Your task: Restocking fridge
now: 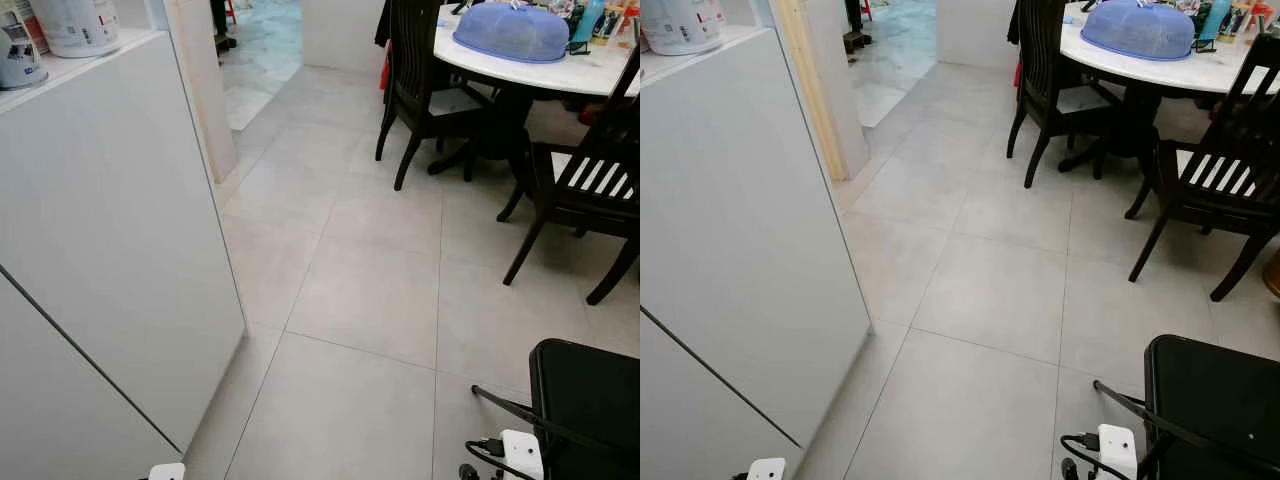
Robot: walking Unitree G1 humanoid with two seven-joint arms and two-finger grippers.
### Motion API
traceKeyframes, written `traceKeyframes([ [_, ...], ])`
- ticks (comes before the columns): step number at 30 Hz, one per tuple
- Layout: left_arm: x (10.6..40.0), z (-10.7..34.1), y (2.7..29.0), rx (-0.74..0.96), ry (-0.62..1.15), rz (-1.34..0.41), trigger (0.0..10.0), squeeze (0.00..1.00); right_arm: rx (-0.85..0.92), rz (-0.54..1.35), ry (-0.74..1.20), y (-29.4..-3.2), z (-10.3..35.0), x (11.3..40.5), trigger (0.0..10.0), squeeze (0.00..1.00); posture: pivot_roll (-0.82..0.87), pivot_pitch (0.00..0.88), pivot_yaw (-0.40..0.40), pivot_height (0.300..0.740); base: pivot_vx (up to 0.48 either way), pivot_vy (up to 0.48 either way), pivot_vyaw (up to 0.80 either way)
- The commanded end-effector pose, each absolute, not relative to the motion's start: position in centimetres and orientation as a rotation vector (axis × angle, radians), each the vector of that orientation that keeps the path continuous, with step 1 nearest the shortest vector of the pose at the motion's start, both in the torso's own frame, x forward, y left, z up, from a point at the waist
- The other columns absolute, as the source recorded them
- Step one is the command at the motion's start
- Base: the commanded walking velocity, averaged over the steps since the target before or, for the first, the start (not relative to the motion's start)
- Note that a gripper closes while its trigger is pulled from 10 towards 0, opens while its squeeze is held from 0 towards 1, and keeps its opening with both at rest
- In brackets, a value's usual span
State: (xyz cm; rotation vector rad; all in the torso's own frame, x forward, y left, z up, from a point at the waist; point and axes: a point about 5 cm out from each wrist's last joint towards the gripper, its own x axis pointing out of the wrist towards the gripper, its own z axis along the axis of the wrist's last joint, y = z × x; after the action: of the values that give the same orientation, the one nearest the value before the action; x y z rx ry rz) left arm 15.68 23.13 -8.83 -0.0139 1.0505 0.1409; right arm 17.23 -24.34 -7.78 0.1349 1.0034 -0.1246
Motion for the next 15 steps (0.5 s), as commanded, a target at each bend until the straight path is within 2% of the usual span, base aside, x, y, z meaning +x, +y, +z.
traceKeyframes([
  [1,14.74,-9.22,23.2,-0.009,1.091,0.151,10.0,0.0,0.127,-0.116,1.009,-24.33,-7.61,17.64,10.0,0.0,0.03,0.0,-0.042,0.74,0.0,0.0,0.8],
  [15,15.52,-8.93,23.14,-0.016,1.071,0.156,10.0,0.0,0.133,-0.108,1.016,-24.24,-7.49,17.95,10.0,0.0,0.03,0.0,-0.04,0.74,0.0,0.0,0.8],
])
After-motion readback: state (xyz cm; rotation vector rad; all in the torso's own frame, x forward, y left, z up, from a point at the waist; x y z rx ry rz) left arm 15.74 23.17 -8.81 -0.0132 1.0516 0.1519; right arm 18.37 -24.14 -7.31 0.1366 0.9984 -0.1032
